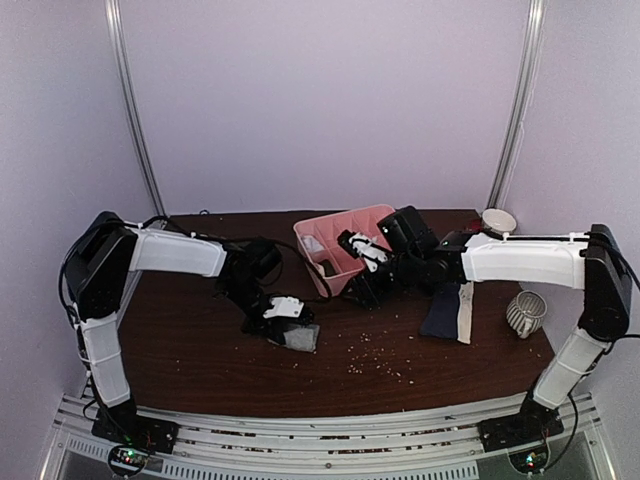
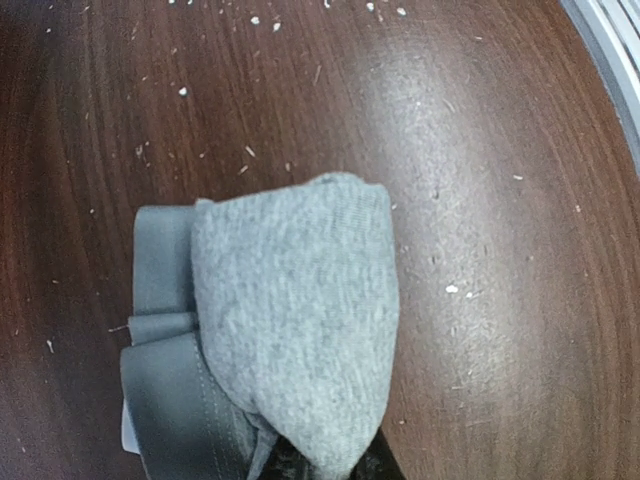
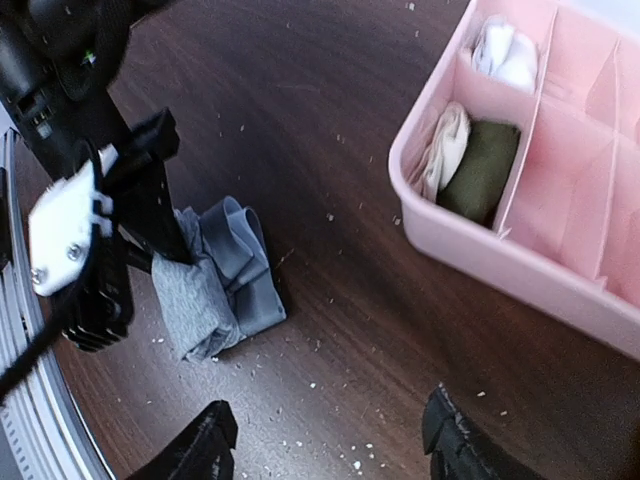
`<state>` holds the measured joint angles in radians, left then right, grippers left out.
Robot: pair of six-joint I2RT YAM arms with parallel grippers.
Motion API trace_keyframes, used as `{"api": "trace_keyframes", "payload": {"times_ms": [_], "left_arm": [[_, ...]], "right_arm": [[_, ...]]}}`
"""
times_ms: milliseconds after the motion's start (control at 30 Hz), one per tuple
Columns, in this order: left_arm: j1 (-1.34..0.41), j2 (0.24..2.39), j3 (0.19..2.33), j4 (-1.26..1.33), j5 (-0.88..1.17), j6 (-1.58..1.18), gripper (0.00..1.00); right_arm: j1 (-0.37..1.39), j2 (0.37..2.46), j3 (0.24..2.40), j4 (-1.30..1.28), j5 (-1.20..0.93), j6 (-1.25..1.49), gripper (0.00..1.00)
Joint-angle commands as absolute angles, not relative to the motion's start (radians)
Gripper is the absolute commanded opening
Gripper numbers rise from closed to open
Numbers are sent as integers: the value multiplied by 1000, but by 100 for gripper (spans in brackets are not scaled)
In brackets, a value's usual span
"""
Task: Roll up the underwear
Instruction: Move the storage box to the center of the board, then pick up the underwear from the center of the board.
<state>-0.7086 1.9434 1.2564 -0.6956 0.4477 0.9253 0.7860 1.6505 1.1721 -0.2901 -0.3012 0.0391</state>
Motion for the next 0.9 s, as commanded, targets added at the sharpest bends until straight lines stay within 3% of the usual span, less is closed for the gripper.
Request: {"api": "trace_keyframes", "payload": {"times_ms": [0,233,333,367,400,667,867], "left_arm": [[-728,2023,1264,-893,489,949,7],[-766,2044,1254,-935,486,959,7],[-788,2031,1240,-912,470,945,7],[-794,2029,1238,-908,467,940,7],[-799,2026,1237,-903,462,934,7],[-835,2013,1219,-845,401,885,4],[-834,2013,1231,-842,387,873,3]], "right_arm": [[779,1683,1041,-81,-424,108,68],[790,1778,951,144,-569,204,72],[791,1827,943,231,-611,263,84],[793,1852,946,246,-624,273,95],[796,1874,952,255,-633,280,99],[835,1975,974,302,-701,310,100],[884,1996,1000,304,-731,327,94]]}}
